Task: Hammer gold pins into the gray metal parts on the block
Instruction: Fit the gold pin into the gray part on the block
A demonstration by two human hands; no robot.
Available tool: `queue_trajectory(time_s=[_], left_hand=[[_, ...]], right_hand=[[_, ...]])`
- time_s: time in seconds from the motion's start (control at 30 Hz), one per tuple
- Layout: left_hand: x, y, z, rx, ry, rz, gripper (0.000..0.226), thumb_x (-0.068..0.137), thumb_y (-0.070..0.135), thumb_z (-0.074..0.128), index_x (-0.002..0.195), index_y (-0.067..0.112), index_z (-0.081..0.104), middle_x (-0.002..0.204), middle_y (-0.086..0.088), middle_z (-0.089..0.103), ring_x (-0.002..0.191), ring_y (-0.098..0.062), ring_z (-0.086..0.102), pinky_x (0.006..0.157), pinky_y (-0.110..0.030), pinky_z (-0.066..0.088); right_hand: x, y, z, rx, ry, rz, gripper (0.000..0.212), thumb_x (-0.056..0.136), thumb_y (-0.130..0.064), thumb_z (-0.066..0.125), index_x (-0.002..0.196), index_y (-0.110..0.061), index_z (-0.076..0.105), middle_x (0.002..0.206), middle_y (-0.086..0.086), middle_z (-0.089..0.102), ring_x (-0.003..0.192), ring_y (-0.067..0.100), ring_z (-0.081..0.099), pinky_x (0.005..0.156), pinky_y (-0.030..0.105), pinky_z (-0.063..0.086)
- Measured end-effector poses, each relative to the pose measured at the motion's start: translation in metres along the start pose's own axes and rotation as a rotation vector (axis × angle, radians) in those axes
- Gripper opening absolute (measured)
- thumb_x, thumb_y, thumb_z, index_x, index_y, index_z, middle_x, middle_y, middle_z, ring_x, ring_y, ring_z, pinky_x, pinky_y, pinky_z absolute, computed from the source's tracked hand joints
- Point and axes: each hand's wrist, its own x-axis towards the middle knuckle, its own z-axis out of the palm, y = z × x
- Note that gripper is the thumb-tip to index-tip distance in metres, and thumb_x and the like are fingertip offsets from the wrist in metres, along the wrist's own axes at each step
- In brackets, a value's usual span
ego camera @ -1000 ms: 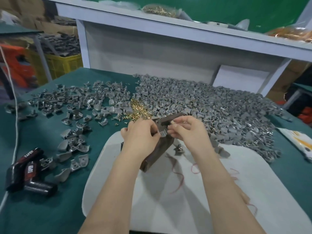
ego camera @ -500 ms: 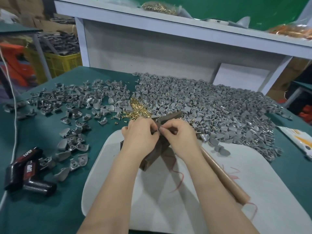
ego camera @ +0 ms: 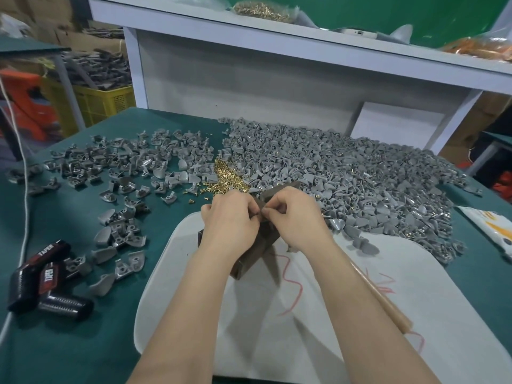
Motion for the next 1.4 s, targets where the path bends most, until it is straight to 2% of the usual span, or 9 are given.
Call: queue_trajectory(time_s=[0.2, 0.3, 0.43, 0.57, 0.67, 0.8, 1.03, 1.27, 1.4], left_hand=[[0.0, 0.0, -0.001, -0.007, -0.002, 0.001, 0.007, 0.088, 0.029, 0.063, 0.082, 0.031, 0.065, 0.102, 0.006, 0.065, 0.108, -0.023, 0.052, 0.083, -0.034, 0.026], [-0.001, 0.001, 0.0, -0.01, -0.001, 0.009, 0.006, 0.088, 0.028, 0.062, 0.083, 0.029, 0.066, 0.102, 0.005, 0.064, 0.108, -0.024, 0.052, 0.084, -0.034, 0.027], [-0.001, 0.001, -0.001, -0.004, -0.001, 0.009, 0.004, 0.088, 0.027, 0.063, 0.085, 0.028, 0.066, 0.101, 0.004, 0.064, 0.107, -0.025, 0.052, 0.083, -0.034, 0.026], [-0.001, 0.001, -0.002, -0.003, -0.006, -0.007, 0.009, 0.088, 0.027, 0.061, 0.081, 0.031, 0.066, 0.1, 0.007, 0.065, 0.107, -0.023, 0.052, 0.083, -0.034, 0.026], [-0.001, 0.002, -0.001, 0.012, 0.002, -0.006, 0.013, 0.088, 0.025, 0.06, 0.077, 0.032, 0.063, 0.099, 0.008, 0.065, 0.106, -0.023, 0.052, 0.083, -0.034, 0.028], [0.0, 0.0, -0.001, 0.013, -0.001, -0.002, 0.01, 0.089, 0.028, 0.06, 0.081, 0.032, 0.064, 0.101, 0.007, 0.066, 0.108, -0.024, 0.052, 0.086, -0.036, 0.03], [-0.001, 0.0, -0.001, 0.026, -0.007, 0.01, 0.005, 0.089, 0.03, 0.061, 0.086, 0.029, 0.065, 0.104, 0.005, 0.063, 0.108, -0.025, 0.052, 0.087, -0.037, 0.03], [-0.002, 0.001, -0.002, 0.021, 0.004, 0.007, 0.006, 0.088, 0.028, 0.06, 0.086, 0.029, 0.066, 0.105, 0.005, 0.062, 0.109, -0.024, 0.05, 0.085, -0.035, 0.028], [-0.003, 0.003, -0.002, 0.026, 0.01, 0.009, 0.008, 0.089, 0.025, 0.059, 0.085, 0.028, 0.066, 0.104, 0.005, 0.062, 0.108, -0.024, 0.05, 0.083, -0.034, 0.027]], right_hand=[[0.002, -0.005, -0.008, -0.085, -0.077, -0.004, 0.018, 0.088, -0.023, 0.062, 0.07, -0.026, 0.059, 0.084, -0.009, 0.049, 0.083, 0.012, 0.047, 0.071, 0.022, 0.033], [0.004, -0.009, -0.012, -0.105, -0.132, 0.01, 0.026, 0.087, -0.021, 0.063, 0.064, -0.029, 0.054, 0.084, -0.005, 0.057, 0.08, 0.015, 0.052, 0.068, 0.024, 0.036], [0.007, -0.014, -0.014, -0.145, -0.159, 0.007, 0.021, 0.088, -0.022, 0.062, 0.068, -0.027, 0.056, 0.089, 0.003, 0.065, 0.082, 0.02, 0.058, 0.068, 0.027, 0.042], [-0.007, -0.004, -0.006, -0.041, -0.021, -0.066, 0.01, 0.087, -0.016, 0.062, 0.08, -0.016, 0.069, 0.09, -0.004, 0.056, 0.088, 0.018, 0.056, 0.083, 0.032, 0.044], [-0.013, 0.001, 0.0, -0.026, 0.048, -0.11, 0.011, 0.087, -0.011, 0.061, 0.085, -0.011, 0.073, 0.092, 0.001, 0.058, 0.089, 0.02, 0.056, 0.083, 0.032, 0.042], [-0.009, -0.002, 0.001, -0.091, 0.031, -0.11, 0.015, 0.089, -0.013, 0.058, 0.088, -0.013, 0.072, 0.096, 0.003, 0.056, 0.093, 0.023, 0.055, 0.086, 0.036, 0.044], [-0.005, -0.006, 0.001, -0.05, 0.016, -0.032, 0.005, 0.087, -0.018, 0.061, 0.09, -0.017, 0.066, 0.092, 0.003, 0.052, 0.088, 0.023, 0.055, 0.084, 0.039, 0.046], [-0.011, -0.005, 0.008, -0.039, 0.08, -0.043, 0.008, 0.09, -0.013, 0.058, 0.09, -0.009, 0.065, 0.094, 0.0, 0.047, 0.088, 0.02, 0.051, 0.076, 0.026, 0.035], [-0.015, -0.004, 0.012, 0.043, 0.146, -0.058, 0.007, 0.087, -0.007, 0.06, 0.084, -0.007, 0.066, 0.091, 0.002, 0.051, 0.08, 0.019, 0.054, 0.077, 0.031, 0.041]])
